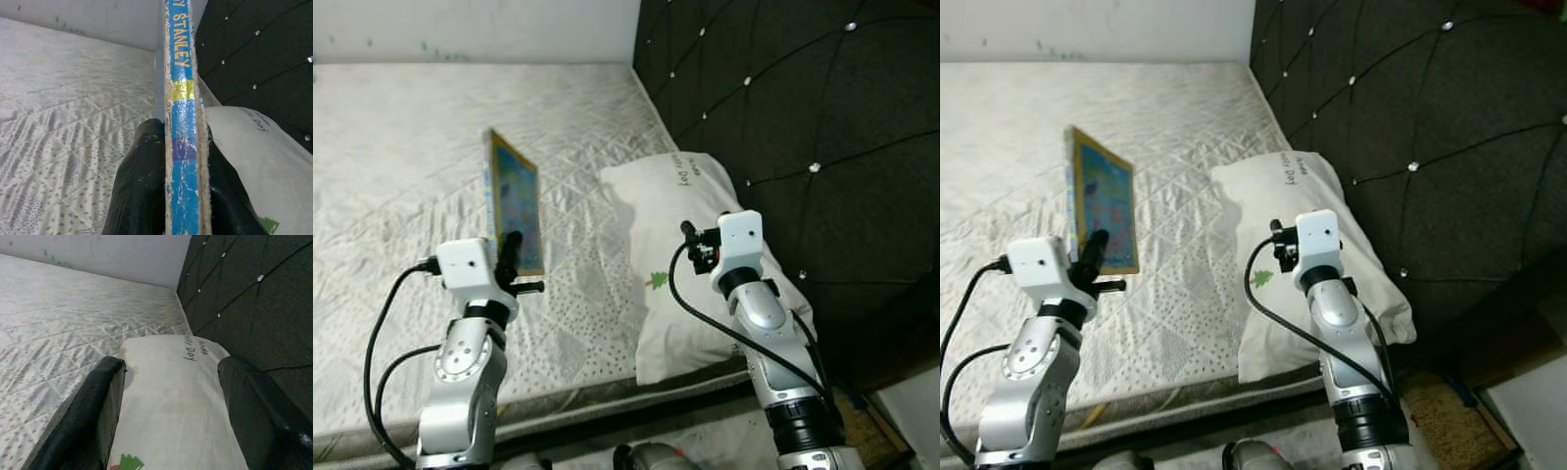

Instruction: Clean up the room

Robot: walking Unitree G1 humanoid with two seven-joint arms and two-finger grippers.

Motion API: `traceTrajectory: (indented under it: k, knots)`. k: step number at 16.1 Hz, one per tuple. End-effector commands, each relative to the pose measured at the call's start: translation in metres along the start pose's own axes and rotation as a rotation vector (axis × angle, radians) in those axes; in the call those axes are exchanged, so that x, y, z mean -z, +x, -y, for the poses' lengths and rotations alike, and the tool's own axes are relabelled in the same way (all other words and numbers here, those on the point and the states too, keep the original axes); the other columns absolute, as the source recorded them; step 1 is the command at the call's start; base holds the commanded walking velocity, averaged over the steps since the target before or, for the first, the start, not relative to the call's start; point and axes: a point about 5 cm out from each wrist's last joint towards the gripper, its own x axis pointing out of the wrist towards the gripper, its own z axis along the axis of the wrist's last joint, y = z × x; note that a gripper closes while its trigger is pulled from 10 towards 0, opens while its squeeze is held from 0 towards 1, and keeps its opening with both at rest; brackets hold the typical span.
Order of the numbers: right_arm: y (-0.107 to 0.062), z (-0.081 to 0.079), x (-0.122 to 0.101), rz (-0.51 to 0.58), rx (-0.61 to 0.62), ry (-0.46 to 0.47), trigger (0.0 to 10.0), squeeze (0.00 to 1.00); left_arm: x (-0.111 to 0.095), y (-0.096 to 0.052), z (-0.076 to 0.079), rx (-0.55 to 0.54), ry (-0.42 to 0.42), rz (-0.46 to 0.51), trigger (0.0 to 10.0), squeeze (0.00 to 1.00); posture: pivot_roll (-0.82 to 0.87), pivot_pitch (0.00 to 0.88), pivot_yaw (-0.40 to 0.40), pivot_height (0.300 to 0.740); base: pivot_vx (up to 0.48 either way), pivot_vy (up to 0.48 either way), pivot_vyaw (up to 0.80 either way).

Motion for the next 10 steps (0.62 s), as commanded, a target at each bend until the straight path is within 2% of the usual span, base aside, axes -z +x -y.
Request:
traceTrajectory:
  k: [1,5,10]
  knots:
    - [0.0003,0.0058,-0.0038,0.009,0.018,0.001,10.0,0.0,-0.0021,0.0014,0.002,0.001,-0.007,0.006,10.0,0.0,-0.07,0.023,-0.091,0.74,0.0,0.0,-0.8]
    - [0.0007,0.0068,-0.004,0.009,0.021,0.0,10.0,0.0,-0.0015,-0.0003,0.0082,0.04,0.03,0.009,10.0,0.0,-0.08,0.014,-0.092,0.74,0.0,0.0,-0.8]
    - [0.001,0.0075,-0.0039,0.01,0.027,0.001,10.0,0.0,-0.0015,0.0008,0.0085,0.035,0.02,0.009,10.0,0.0,-0.07,0.0,-0.089,0.74,0.0,0.0,-0.8]
